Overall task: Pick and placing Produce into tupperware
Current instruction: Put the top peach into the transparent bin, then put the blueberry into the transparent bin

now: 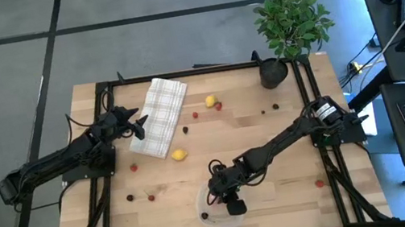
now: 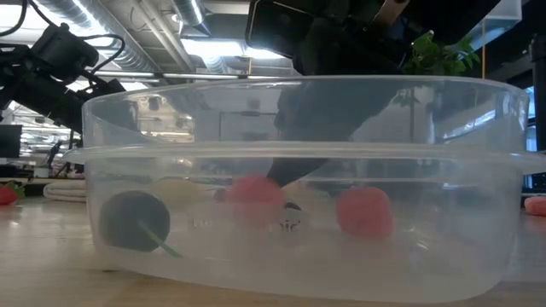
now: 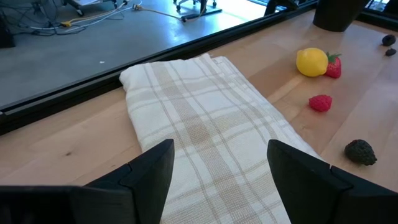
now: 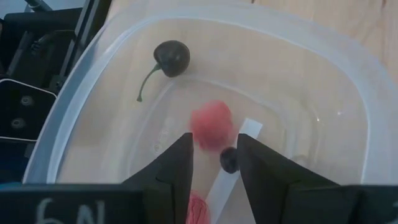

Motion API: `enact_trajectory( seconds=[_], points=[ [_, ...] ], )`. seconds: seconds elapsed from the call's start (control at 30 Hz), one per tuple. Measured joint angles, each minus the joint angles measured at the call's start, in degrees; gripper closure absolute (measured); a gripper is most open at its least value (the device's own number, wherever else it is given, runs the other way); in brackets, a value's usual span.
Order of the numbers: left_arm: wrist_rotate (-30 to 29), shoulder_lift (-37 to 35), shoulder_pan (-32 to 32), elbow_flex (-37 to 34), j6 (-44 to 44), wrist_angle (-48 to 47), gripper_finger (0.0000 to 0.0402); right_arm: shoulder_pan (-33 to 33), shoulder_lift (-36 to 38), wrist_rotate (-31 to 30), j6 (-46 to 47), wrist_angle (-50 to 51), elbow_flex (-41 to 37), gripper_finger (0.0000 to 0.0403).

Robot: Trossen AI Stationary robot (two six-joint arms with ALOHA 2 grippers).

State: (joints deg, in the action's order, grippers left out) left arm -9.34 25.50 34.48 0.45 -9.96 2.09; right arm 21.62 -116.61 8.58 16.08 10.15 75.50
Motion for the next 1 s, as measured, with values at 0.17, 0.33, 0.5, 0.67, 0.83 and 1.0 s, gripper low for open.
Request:
enact_trajectory(
  seconds=[0.17, 0.33, 0.5, 0.67, 0.83, 1.0],
  points=[
    [0.00, 0.00, -0.02, -0.01, 0.00, -0.01, 0.0151, 0.01, 0.02, 0.00, 0.12, 0.66, 0.00, 0.0275],
    [0.00, 0.00, -0.02, -0.02, 0.00, -0.02, 0.0151, 0.01, 0.02, 0.00, -0.01, 0.70, 0.00, 0.0275],
    [-0.01, 0.00, -0.02, -0.01, -0.02, -0.01, 0.0151, -0.45, 1.65, 0.02, -0.69, 1.20, -0.02, 0.0275],
    [0.00, 0.00, -0.02, -0.02, -0.04, -0.02, 0.0151, -1.32, 5.55, -0.09, -0.21, 3.77, -0.02, 0.0275],
    [0.00, 0.00, -0.02, 0.00, -0.05, -0.02, 0.0151, -2.31, 11.83, -3.49, -0.95, 13.36, -0.02, 0.0275],
    [0.00, 0.00, -0.02, 0.00, -0.15, 0.00, 0.0151, -4.05, 19.79, -15.62, 3.09, 25.22, -0.02, 0.0275]
  ],
)
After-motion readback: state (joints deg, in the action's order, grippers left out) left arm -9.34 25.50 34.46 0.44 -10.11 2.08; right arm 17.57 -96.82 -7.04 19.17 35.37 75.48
